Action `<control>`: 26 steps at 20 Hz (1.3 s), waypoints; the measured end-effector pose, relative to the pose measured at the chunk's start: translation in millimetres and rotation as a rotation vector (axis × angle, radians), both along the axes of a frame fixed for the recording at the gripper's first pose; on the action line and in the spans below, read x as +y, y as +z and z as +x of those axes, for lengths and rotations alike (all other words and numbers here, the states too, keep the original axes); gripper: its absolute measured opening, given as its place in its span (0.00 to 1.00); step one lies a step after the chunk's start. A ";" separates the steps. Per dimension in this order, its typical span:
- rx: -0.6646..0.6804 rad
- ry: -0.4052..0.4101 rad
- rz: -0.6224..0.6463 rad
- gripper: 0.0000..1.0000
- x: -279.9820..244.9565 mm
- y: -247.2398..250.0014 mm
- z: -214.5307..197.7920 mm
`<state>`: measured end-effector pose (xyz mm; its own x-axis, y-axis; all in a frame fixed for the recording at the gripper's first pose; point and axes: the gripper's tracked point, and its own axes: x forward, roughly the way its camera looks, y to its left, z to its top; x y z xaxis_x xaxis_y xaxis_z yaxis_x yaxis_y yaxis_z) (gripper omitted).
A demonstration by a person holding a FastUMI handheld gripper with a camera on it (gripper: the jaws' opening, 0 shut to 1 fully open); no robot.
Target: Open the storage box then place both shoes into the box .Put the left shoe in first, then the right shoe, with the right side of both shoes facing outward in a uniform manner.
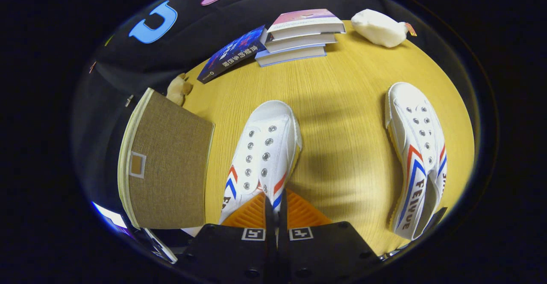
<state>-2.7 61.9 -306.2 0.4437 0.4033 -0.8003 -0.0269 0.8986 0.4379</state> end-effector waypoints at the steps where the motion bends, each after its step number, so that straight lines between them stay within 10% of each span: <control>1: -0.005 -0.028 0.012 0.05 -0.6 11.6 0.2; 15: -0.188 -0.083 0.049 0.05 57.6 209.0 -26.1; 26: -0.152 0.079 0.115 0.05 224.2 197.8 -27.4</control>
<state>-30.1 286.2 -108.4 0.5195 0.5266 -0.6730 -0.1693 0.8354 0.5230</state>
